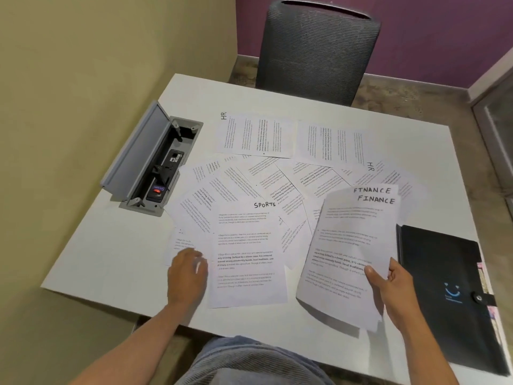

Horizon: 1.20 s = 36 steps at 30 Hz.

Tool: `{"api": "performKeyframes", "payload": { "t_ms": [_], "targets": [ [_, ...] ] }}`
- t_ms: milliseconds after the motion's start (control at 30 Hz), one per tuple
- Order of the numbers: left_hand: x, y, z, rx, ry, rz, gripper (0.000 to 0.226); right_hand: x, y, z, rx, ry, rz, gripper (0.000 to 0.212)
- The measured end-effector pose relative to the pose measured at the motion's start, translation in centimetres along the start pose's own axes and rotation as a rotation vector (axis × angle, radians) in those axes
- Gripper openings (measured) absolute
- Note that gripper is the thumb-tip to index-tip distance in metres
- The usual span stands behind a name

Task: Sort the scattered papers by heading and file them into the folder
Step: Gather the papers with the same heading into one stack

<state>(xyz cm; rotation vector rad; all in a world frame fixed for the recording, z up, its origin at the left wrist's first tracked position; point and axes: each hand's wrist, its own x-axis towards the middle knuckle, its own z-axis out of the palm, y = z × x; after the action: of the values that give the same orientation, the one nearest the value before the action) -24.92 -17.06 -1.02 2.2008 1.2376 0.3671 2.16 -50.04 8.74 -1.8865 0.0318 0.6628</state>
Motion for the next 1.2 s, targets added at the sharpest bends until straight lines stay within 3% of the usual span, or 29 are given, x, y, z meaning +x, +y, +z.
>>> {"api": "performKeyframes", "payload": {
  "t_ms": [200, 300, 433, 567, 667, 800, 900, 1200],
  "targets": [
    [5.1, -2.2, -1.2, 0.168, -0.031, -0.522, 0.06, 0.2, -2.4, 2.0, -0.037, -0.115, -0.068, 0.029],
    [6.9, -2.6, -1.3, 0.186, -0.073, -0.621, 0.074, 0.4, -3.1, 3.2, -0.041, -0.144, -0.094, 0.029],
    [8.4, -1.5, -1.0, 0.057, -0.104, -0.675, 0.075, 0.7, -3.4, 4.5, -0.048, -0.144, -0.098, 0.03],
    [9.3, -1.1, -1.2, -0.049, -0.143, -0.676, 0.061, 1.0, -3.2, 5.4, -0.052, -0.144, -0.087, 0.03],
    [8.9, -1.3, -1.2, -0.143, -0.154, -0.56, 0.043, 1.0, -3.1, 5.5, -0.046, -0.134, -0.078, 0.028],
    [7.9, -0.2, -1.9, -0.272, -0.1, -0.396, 0.017, 1.0, -2.6, 5.5, -0.026, -0.123, -0.067, 0.028],
    [7.4, 0.8, -3.1, -0.332, -0.051, -0.398, 0.007, 1.1, -2.4, 5.6, -0.015, -0.118, -0.07, 0.026],
    [7.0, 1.2, -8.6, -0.357, 0.122, -0.435, 0.015, 1.7, -1.8, 6.1, 0.024, -0.171, -0.092, 0.032]
  ]
}}
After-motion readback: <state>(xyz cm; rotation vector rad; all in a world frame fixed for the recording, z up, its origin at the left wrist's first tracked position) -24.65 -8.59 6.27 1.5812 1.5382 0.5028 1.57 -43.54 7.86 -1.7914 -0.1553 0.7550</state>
